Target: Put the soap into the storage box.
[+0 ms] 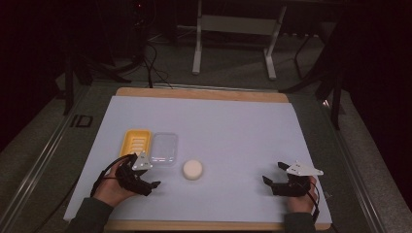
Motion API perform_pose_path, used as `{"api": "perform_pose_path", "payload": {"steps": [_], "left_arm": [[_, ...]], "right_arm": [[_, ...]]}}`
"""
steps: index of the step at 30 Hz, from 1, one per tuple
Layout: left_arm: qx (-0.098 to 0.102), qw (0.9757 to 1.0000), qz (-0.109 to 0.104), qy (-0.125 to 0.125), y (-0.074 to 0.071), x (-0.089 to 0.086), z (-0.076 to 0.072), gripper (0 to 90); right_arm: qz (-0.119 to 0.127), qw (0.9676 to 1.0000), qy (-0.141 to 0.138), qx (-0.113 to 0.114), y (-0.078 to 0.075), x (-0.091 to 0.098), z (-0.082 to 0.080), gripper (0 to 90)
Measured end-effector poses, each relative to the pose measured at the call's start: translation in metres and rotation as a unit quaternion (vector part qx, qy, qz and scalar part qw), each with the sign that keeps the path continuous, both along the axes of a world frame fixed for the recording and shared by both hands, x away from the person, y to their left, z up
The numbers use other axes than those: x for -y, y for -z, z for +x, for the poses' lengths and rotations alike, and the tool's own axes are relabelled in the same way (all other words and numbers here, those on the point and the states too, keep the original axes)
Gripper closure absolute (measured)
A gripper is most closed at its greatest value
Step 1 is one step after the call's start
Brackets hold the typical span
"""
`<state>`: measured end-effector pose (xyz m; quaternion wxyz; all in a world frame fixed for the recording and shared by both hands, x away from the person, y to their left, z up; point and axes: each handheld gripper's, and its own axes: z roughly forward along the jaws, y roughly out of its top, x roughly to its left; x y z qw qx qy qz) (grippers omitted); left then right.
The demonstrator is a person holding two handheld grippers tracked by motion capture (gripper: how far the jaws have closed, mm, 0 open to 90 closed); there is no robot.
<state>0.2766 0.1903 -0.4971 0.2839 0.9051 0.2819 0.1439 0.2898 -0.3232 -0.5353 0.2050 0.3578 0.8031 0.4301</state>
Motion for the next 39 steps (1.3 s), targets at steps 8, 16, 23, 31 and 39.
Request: {"api": "perform_pose_path", "payload": {"steps": [8,16,23,31,39], "left_arm": [[-0.001,0.9997,0.011,0.024,-0.008,0.008,0.007,19.7],[-0.009,0.9979,0.029,0.057,-0.012,0.024,0.017,18.1],[-0.013,0.9966,0.039,0.071,-0.016,0.034,0.026,17.7],[-0.024,0.9944,0.052,0.088,-0.016,0.046,0.034,17.8],[-0.034,0.9918,0.068,0.102,-0.016,0.057,0.04,16.6]], "right_arm": [[0.0,1.0,0.001,-0.001,0.0,0.0,0.0,14.5],[-0.001,1.0,0.001,-0.002,0.0,0.0,0.0,14.4],[-0.001,1.0,0.001,-0.002,0.0,0.0,0.0,14.5],[0.0,1.0,0.002,-0.002,0.0,0.0,0.0,14.4],[-0.001,1.0,0.001,-0.004,0.0,0.0,0.0,14.5]]}}
